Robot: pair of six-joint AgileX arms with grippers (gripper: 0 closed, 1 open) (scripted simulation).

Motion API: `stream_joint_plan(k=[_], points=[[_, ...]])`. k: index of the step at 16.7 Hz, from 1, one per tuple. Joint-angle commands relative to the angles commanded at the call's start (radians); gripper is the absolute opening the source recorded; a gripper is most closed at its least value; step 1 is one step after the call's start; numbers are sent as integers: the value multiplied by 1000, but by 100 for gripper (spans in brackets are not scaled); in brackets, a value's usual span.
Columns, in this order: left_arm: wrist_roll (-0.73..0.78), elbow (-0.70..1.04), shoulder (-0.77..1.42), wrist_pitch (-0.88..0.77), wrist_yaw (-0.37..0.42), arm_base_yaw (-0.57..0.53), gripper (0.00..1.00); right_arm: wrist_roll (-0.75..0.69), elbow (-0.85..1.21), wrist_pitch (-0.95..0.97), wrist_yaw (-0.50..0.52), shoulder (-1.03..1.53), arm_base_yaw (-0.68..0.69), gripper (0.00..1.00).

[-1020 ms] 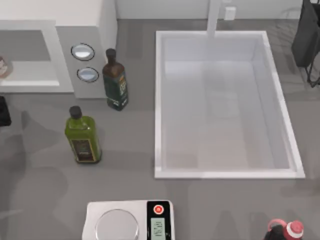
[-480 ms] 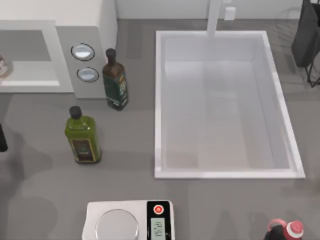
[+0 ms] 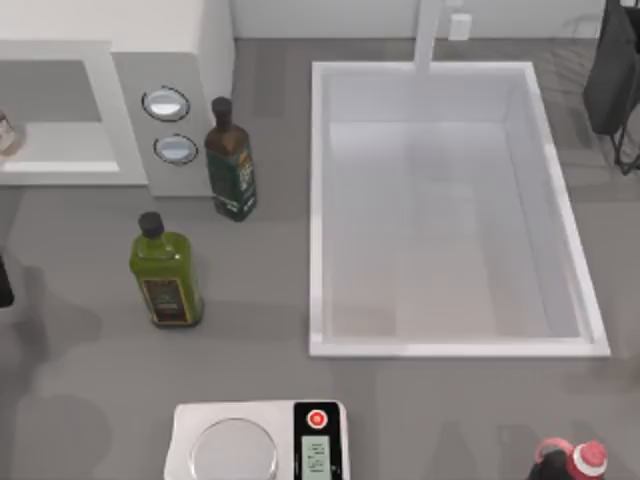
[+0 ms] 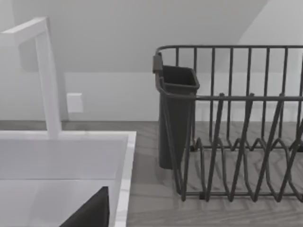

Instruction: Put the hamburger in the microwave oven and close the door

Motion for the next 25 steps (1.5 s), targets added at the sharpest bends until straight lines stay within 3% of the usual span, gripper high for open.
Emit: stream_joint_plan(k=[6,12,25], points=[[-23,50,-136,-26,-18,64,100,0,0,0,0,0,0,100],[-38,78,-289,-187,-26,101,100,0,0,0,0,0,0,100],[-3,131,-516,-670,-7,0,100,0,0,0,0,0,0,100]])
